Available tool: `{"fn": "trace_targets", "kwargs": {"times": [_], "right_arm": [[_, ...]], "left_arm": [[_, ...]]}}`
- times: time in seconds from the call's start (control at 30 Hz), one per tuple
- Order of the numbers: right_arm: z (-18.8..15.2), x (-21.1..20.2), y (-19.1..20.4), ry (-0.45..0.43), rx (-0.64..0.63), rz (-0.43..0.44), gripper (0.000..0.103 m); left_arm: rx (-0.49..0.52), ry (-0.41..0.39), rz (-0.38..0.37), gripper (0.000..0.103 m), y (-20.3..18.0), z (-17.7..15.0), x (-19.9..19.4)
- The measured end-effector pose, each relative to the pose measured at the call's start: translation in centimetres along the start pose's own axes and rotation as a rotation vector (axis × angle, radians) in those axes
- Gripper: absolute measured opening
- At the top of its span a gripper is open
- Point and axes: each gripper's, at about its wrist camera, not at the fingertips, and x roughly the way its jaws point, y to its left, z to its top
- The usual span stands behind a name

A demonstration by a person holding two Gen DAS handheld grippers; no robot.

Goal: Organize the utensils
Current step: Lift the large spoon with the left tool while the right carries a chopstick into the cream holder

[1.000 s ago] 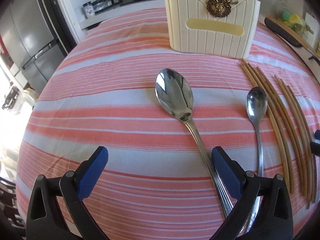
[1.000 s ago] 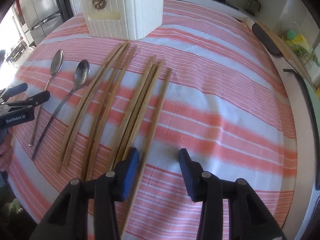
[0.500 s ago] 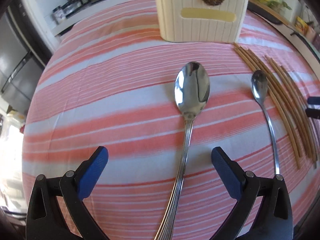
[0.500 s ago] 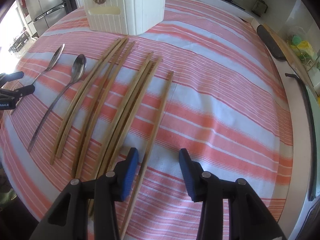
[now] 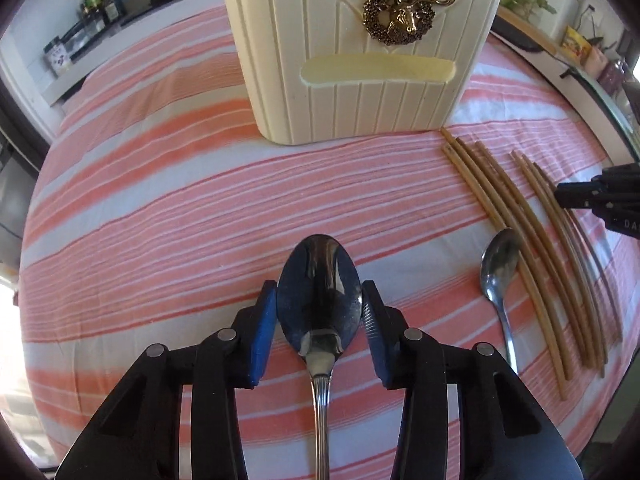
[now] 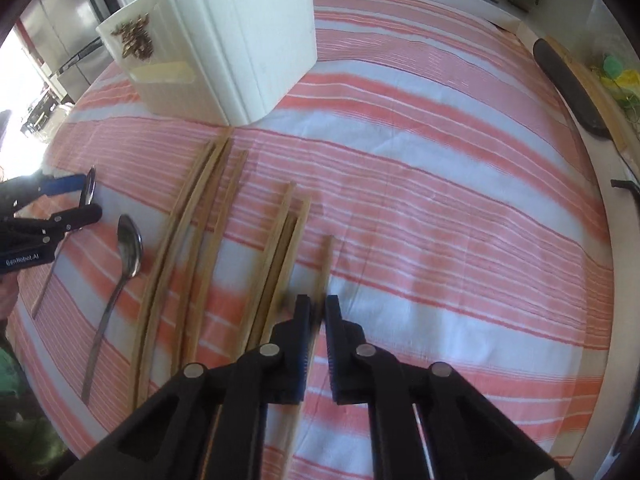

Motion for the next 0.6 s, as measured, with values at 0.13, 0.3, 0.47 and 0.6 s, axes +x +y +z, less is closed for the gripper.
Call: {"fn": "trace_targets", "kwargs": {"times": [0.13,0.3,0.47,0.6], "right_arm": [[0.8,-1.4,-1.3,-0.050,0.073,0.047,0.005],[-0.2,-7.1,-0.8,-0.188,0.067,0.089,0.005],[-4.4,-14.1,1.5,-0.353,0.030,0.108,0.006],[-7.2,-19.0,4.6,-0.506,-0.028,0.069,0.006]], "left_arm": [[-0.033,-0.039,0.021,0.041,0.6,-0.9,-1.6],[-0.073,-0.173,0.002,0.041,1.1,-3.0,-8.0],[-0.107,-0.321,-0.021,0.041,1.1,-4.7,-14.0],[-0.133,-0.429,-0.039,0.041,0.4,-6.0,-17.9]]}}
